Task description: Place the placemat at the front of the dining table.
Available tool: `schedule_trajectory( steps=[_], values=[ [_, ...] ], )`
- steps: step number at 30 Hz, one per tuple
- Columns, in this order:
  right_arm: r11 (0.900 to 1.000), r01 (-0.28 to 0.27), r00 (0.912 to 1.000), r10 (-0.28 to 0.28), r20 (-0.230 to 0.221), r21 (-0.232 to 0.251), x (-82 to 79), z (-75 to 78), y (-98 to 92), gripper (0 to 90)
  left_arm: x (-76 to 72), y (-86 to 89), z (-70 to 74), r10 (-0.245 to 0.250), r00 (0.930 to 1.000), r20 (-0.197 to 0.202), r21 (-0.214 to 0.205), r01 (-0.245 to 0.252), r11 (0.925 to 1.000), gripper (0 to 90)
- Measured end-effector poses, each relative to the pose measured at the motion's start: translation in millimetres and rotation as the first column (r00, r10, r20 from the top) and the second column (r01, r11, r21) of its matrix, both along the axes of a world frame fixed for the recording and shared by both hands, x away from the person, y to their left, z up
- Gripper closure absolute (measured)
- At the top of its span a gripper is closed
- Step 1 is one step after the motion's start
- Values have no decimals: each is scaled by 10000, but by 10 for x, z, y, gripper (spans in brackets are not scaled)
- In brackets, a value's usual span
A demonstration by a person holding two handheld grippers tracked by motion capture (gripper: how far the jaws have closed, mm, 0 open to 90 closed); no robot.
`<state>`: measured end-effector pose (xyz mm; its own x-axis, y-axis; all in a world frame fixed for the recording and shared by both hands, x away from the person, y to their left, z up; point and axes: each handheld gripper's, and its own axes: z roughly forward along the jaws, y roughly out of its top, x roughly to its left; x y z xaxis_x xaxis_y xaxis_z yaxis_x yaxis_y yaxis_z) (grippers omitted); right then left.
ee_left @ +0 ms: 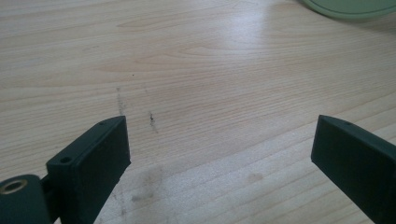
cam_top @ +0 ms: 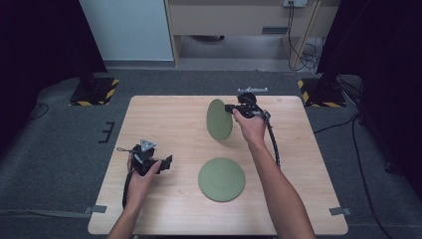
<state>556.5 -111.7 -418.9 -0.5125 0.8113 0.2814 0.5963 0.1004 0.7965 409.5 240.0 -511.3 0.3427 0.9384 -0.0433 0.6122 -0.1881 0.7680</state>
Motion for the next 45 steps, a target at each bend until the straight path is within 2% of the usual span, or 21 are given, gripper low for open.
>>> schedule_trajectory(
  steps=[10,25,37,45],
  values=[
    [9996,137,9999,-138,-43,-252,-6,-51,-118,860,5,-9,-9,-67,10000,-24,40,67,10000,38],
    [9990,349,9993,-352,-122,-289,39,-133,-232,859,17,-3,-24,-57,9999,-94,79,58,10000,38],
    [9968,678,9965,-697,-458,-422,70,-324,-406,859,30,-6,-42,-74,9999,-148,109,75,9999,38],
    [9925,959,9915,-1019,-803,-757,82,-518,-523,857,27,-13,-42,-93,9998,-174,147,96,9998,38]
  ],
)
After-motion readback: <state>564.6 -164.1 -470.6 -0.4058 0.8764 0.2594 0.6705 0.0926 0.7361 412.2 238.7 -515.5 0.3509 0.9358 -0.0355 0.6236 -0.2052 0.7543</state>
